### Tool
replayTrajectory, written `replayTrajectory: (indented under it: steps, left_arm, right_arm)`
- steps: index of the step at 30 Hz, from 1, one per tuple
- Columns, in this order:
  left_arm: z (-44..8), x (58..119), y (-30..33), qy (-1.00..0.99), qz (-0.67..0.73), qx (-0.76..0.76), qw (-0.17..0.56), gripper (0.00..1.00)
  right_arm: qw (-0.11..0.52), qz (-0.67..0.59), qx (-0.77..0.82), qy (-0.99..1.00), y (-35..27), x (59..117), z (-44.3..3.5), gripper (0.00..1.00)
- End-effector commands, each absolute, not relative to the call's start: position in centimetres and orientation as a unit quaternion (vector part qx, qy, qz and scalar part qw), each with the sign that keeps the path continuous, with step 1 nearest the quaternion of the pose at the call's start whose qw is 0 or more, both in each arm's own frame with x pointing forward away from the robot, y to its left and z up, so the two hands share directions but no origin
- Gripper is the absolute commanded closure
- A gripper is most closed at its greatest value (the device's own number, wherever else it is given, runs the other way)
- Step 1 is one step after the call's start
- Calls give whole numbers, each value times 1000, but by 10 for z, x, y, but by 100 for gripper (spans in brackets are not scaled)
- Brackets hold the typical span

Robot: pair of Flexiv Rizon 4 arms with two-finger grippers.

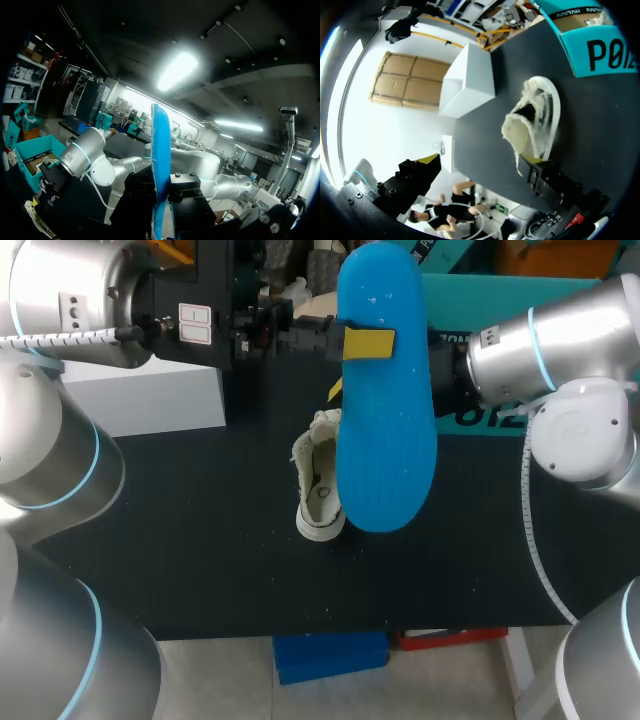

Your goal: Take the shoe out of the shoebox, open the shoe tongue, remove and reinsert the insole, then place the shoe into the shoebox

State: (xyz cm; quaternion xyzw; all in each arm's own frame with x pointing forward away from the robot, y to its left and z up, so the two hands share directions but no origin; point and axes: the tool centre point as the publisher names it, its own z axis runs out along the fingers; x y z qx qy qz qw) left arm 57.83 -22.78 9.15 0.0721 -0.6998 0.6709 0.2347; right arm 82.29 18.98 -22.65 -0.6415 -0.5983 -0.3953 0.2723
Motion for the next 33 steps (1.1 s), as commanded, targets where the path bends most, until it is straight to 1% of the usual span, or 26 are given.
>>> replayTrajectory:
  steps: [1, 11, 16, 23, 29, 33]
  left_arm:
    - [91, 578, -229, -700, 671, 73, 234, 100]
    - [91, 578, -229, -700, 671, 73, 234, 100]
    - [91, 578, -229, -700, 671, 73, 234, 100]
    - [91, 578, -229, -700, 671, 73, 234, 100]
    - [85, 586, -240, -711, 677, -11, 190, 100]
    - [66, 588, -245, -728, 666, -46, 154, 100]
  right_arm:
    - [353, -482, -585, -549, 187, 820, -231, 0]
    - [409, -542, -535, -503, 186, 820, -226, 0]
    - [418, -549, -525, -499, 186, 820, -223, 0]
    - [415, -548, -527, -500, 186, 820, -222, 0]
    - [415, -548, -527, -500, 186, 820, -222, 0]
    - [415, -548, -527, -500, 186, 820, -222, 0]
